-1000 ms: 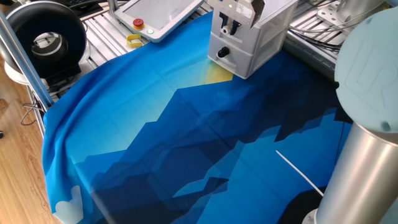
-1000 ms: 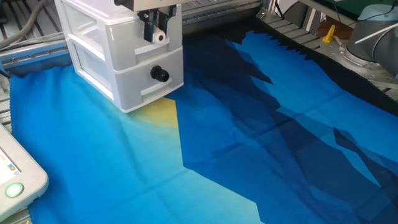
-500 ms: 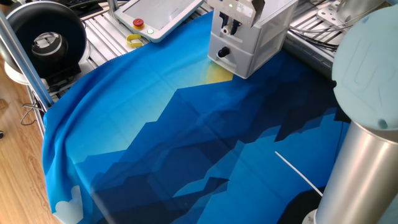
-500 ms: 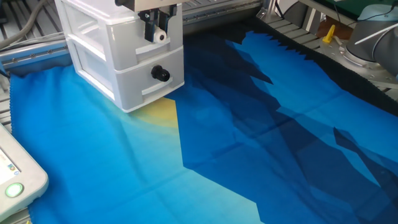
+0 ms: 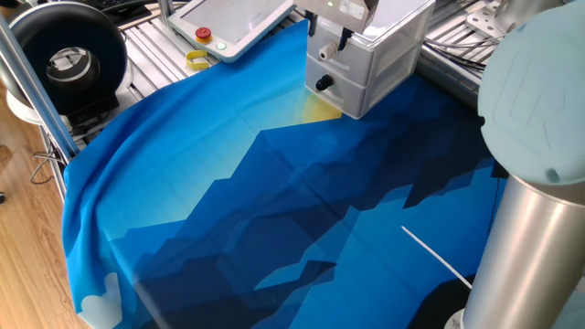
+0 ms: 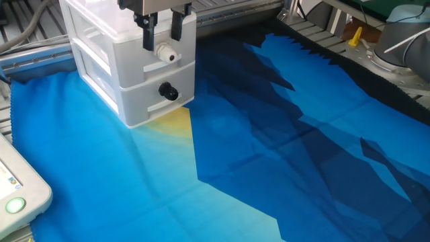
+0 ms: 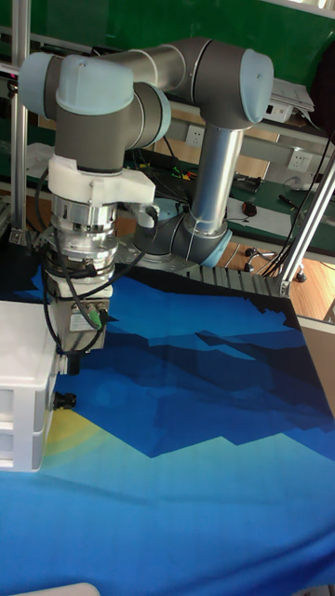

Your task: Grasp the handle and close the drawer

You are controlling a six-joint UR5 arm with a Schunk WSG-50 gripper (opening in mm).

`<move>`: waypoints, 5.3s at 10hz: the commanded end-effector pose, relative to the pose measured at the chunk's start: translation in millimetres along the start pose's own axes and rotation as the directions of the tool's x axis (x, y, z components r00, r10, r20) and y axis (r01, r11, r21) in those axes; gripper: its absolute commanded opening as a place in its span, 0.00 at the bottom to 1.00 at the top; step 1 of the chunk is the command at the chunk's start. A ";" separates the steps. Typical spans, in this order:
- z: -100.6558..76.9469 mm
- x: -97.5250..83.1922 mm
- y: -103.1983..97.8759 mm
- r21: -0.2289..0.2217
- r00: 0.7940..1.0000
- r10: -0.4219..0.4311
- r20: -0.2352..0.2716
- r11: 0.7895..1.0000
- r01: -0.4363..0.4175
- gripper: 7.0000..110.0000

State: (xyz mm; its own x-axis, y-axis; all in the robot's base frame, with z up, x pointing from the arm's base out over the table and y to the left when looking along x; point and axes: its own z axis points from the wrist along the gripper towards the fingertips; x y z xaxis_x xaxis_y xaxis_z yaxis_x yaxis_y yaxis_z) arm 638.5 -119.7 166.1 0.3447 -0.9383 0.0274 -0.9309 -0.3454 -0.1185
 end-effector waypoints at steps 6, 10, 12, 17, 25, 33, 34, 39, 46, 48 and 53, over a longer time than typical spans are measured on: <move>-16.5 -53.1 -57.2 -0.008 0.993 0.109 -0.055 0.994 -0.109 0.57; -23.3 -83.0 -97.9 0.055 0.954 0.279 -0.106 0.960 -0.275 0.36; -34.6 -94.8 -117.9 0.106 0.929 0.350 -0.120 0.935 -0.339 0.36; -36.9 -93.6 -132.4 0.183 0.895 0.430 -0.118 0.895 -0.406 0.00; -40.4 -82.3 -147.8 0.214 0.845 0.532 -0.050 0.833 -0.511 0.00; -52.0 -102.1 -100.3 -0.090 0.838 0.546 0.011 0.835 -0.543 0.00; -51.1 -105.3 -101.3 -0.092 0.836 0.548 0.021 0.834 -0.544 0.00; -47.9 -106.3 -89.8 -0.129 0.871 0.492 0.007 0.864 -0.487 0.00; -61.5 -2.3 -87.1 0.013 0.867 0.372 -0.331 0.921 -0.390 0.00; -71.4 27.3 -99.4 0.048 0.877 0.284 -0.387 0.956 -0.288 0.00; -73.1 50.0 -115.9 0.129 0.888 0.281 -0.365 0.960 -0.250 0.00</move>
State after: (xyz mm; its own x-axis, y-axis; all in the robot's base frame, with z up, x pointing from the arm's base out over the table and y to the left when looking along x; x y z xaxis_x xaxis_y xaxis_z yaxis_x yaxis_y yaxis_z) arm 743.5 -116.1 248.3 -0.0024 -0.9352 0.3541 -0.9749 -0.0766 -0.2089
